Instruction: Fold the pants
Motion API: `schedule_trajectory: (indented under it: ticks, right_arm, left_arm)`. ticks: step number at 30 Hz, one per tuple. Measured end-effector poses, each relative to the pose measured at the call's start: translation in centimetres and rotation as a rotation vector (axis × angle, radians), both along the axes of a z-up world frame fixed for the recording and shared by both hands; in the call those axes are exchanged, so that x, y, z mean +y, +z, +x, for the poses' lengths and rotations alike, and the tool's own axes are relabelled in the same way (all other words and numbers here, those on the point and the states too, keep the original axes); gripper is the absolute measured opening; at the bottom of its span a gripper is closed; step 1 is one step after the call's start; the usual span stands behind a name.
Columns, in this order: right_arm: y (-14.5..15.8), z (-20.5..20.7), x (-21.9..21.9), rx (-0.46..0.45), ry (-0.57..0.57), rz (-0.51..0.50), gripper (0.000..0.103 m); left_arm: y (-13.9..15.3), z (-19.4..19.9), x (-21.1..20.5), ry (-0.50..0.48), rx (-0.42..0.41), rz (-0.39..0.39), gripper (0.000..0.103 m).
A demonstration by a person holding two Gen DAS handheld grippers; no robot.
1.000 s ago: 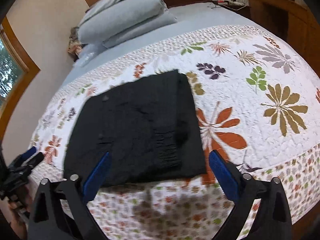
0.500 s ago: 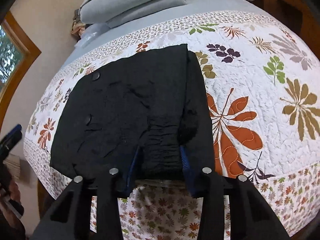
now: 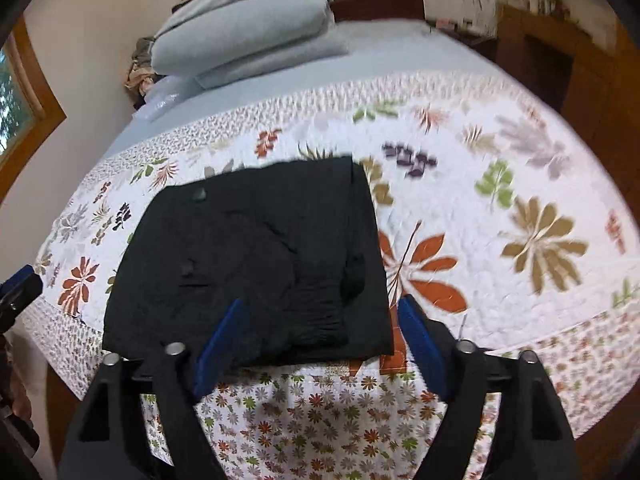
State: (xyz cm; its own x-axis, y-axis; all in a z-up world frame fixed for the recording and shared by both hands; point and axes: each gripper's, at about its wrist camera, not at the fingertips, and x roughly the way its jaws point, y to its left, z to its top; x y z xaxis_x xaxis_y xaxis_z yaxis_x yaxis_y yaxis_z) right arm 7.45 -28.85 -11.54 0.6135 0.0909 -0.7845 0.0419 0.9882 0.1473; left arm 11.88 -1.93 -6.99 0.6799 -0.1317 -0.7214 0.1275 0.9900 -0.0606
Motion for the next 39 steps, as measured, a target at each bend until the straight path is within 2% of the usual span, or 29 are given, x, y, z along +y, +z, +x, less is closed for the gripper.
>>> schedule_trajectory:
  ticks: [2,9,13,17,25,39]
  right_arm:
    - [1.2,-0.5,0.9,-0.021,-0.012,-0.043,0.092]
    - [3.9,-2.4,2.8,-0.071,-0.010,-0.085,0.099]
    - [4.3,-2.9,2.9,-0.074,-0.027,-0.066,0.099]
    - [4.6,-3.2,2.5,-0.083,-0.041,0.009,0.100]
    - [5.4,-3.9,3.1,-0.094,-0.043,-0.032,0.100]
    - [7.0,-5.4,4.1,-0.144,-0.009,-0.057,0.100]
  left_arm:
    - [0.3,-0.3,-0.3,-0.010,-0.005,0.015,0.100]
    - [1.2,-1.2,-0.9,-0.025,-0.008,0.033,0.100]
    - [1.9,-1.8,-0.7,-0.005,-0.027,0.043,0.100]
    - [2.8,-2.4,-0.1,0.010,-0.042,0.005,0.100]
    - [4.2,-3.2,0.9,0.058,-0.066,-0.048,0.100]
    - [5.2,-4.6,0.3,0.033,-0.096,0.004,0.100]
